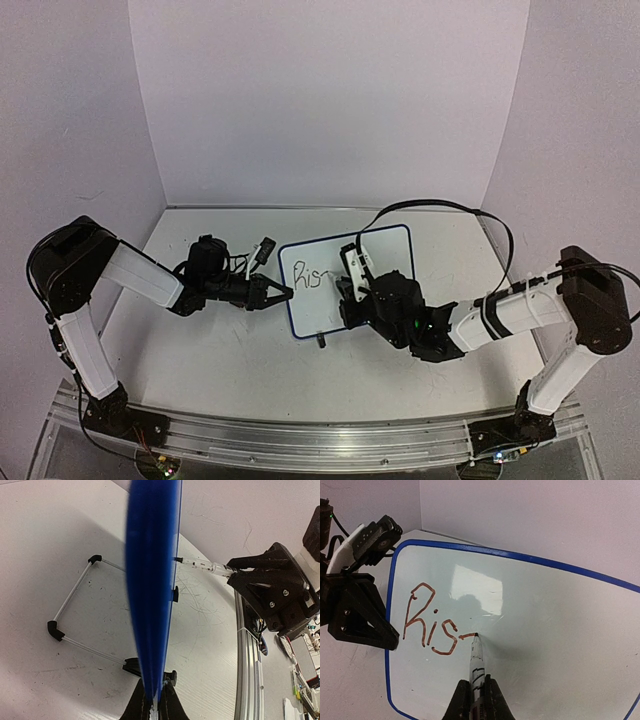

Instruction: Write a sentence on the whiteboard

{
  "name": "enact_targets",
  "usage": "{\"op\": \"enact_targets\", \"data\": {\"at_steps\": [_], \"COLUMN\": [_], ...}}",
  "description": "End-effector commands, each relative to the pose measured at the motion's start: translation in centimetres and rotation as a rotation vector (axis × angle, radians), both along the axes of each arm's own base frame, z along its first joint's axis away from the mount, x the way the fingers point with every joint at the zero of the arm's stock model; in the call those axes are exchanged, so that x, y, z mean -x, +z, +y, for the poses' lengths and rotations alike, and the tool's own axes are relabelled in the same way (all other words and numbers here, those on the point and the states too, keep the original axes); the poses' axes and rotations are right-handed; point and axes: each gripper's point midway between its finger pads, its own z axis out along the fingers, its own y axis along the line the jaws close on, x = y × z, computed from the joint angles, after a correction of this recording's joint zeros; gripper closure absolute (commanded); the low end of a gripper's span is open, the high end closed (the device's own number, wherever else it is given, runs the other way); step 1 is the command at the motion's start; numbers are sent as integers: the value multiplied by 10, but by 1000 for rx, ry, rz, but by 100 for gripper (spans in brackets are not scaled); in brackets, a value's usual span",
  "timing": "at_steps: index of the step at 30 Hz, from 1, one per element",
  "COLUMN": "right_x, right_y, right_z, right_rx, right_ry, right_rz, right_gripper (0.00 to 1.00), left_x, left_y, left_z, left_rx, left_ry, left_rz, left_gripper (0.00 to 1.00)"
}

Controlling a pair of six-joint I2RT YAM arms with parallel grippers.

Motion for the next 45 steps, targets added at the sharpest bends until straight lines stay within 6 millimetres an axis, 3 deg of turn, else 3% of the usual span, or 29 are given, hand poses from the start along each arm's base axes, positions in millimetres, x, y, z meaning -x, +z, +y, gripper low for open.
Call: {"op": "enact_targets", "data": {"at_steps": [1, 26, 33, 45], "right_x": [-11, -11, -5, 6], "right_y": [14, 6, -7, -9], "right_z": [-13, 13, 7, 3], "right_rx": [-32, -9, 4, 19], "right_ry": [-70, 28, 28, 24], "right_rz": [-31, -13, 30, 41], "right_gripper": [100, 100, 100, 100], "left_x": [-6, -7, -6, -6], "left_y": [-9, -10, -11, -10], "left_z": [6, 6, 6, 6], "left_rx": [-56, -58, -59, -58], "left_ry": [45, 44, 43, 44], "left_rz": [18, 19, 20, 17], "left_gripper": [100, 100, 100, 100]}}
